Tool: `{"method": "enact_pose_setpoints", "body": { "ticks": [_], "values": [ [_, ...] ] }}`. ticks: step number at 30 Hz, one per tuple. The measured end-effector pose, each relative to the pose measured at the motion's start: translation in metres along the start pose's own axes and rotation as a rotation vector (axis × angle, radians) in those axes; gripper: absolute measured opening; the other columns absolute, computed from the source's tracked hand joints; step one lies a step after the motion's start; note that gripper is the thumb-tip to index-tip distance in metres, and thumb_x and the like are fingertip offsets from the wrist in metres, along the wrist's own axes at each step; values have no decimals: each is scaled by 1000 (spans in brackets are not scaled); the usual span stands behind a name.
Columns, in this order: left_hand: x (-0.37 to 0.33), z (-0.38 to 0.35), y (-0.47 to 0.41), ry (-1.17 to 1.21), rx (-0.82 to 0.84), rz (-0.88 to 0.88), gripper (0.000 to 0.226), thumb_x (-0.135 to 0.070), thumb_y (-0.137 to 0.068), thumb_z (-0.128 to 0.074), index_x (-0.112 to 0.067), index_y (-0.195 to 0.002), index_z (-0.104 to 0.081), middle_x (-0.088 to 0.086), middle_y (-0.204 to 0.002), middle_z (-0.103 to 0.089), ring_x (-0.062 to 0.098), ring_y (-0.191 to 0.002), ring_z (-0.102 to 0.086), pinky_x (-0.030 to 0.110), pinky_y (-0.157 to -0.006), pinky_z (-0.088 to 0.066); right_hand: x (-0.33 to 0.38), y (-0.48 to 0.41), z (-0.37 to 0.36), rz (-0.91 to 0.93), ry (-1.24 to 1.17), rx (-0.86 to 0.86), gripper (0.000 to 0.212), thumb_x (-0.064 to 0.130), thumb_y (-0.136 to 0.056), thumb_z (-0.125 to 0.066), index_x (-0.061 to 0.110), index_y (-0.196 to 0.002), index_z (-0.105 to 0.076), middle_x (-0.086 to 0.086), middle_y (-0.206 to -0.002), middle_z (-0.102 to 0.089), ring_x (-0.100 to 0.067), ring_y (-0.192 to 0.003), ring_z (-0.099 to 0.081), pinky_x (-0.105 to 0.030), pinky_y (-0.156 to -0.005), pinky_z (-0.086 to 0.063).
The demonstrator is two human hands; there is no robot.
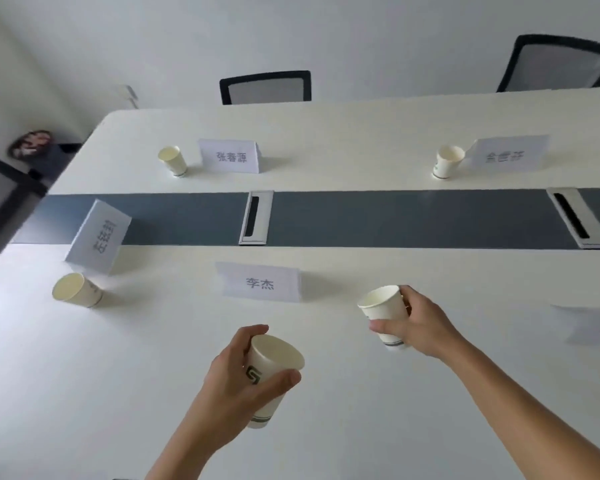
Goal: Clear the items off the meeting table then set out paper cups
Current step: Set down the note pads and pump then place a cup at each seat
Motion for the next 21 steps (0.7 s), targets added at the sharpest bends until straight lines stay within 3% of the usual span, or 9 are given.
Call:
{"method": "enact_pose_setpoints", "body": {
  "ticks": [5, 10, 13, 21],
  "values": [
    [12, 9, -4, 26, -138, 107, 78, -61, -50, -80, -42, -119, -48, -3, -103, -69, 9, -91, -68, 25, -74, -56, 37, -102, -27, 133, 6, -1, 69, 37, -62, -84, 29, -122, -50, 6, -113, -62, -22, -103, -60, -41, -86, -52],
    [24, 12, 0, 32, -244, 199, 72, -59, -50, -80, -45, -114, -49, -9, -98, -70, 7, -89, -68, 25, -74, -56, 41, -168, -57, 169, -15, -40, 70, 29, -67, -81, 27, -127, -45, 8, -109, -58, -22, -103, -57, -34, -83, -49],
    [30, 14, 6, 33, -290, 237, 73, -58, -49, -79, -43, -113, -50, -17, -99, -69, 7, -88, -69, 25, -75, -56, 23, -185, -66, 156, -14, -61, 69, 27, -66, -83, 27, -125, -46, 8, -104, -60, -25, -102, -61, -34, -81, -51],
    [37, 8, 20, 81, -345, 278, 86, -68, -39, -82, -43, -114, -49, -15, -102, -70, 5, -92, -69, 22, -77, -54, 15, -192, -68, 186, 27, -102, 72, 28, -65, -85, 23, -125, -47, -2, -115, -67, -28, -103, -62, -39, -83, -53]
  ]
}}
Point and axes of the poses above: each hand's wrist, its own y-axis away from the middle knuckle, its own z-axis out of the back of the hand, x = y × z, the point moved 9 cm from there along -y, towards the middle knuckle
